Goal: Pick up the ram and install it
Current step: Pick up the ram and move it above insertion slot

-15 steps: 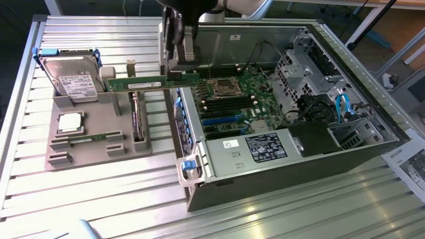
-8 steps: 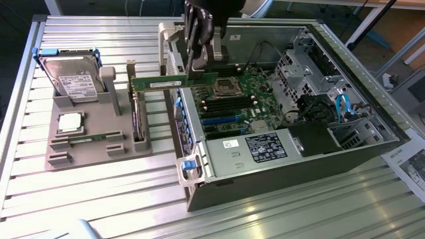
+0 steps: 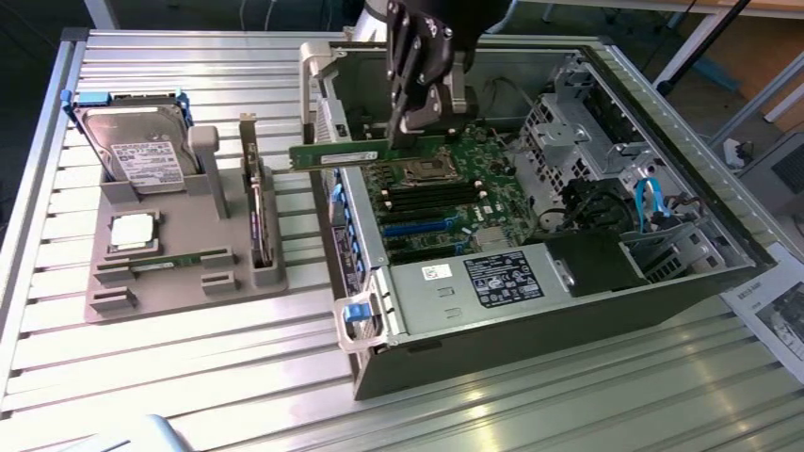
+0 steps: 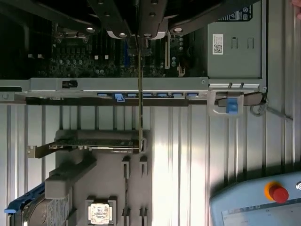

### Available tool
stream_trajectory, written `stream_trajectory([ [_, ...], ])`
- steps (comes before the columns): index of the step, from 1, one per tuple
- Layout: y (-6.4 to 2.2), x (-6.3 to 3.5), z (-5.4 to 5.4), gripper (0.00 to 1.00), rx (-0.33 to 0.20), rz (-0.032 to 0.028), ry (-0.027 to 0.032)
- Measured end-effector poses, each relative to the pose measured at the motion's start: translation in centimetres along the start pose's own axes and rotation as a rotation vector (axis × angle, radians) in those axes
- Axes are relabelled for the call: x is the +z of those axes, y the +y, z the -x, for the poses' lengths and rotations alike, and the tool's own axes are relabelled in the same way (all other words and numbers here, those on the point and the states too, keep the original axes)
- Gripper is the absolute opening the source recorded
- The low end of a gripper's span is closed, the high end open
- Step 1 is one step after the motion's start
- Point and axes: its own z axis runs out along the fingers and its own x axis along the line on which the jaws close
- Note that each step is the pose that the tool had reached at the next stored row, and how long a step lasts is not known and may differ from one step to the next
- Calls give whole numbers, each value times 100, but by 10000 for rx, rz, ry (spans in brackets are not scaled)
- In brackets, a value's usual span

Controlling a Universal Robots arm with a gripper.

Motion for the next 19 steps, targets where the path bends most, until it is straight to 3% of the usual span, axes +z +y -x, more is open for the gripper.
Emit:
stream_trajectory([
  [19, -623, -27, -14, 12, -408, 11, -33],
])
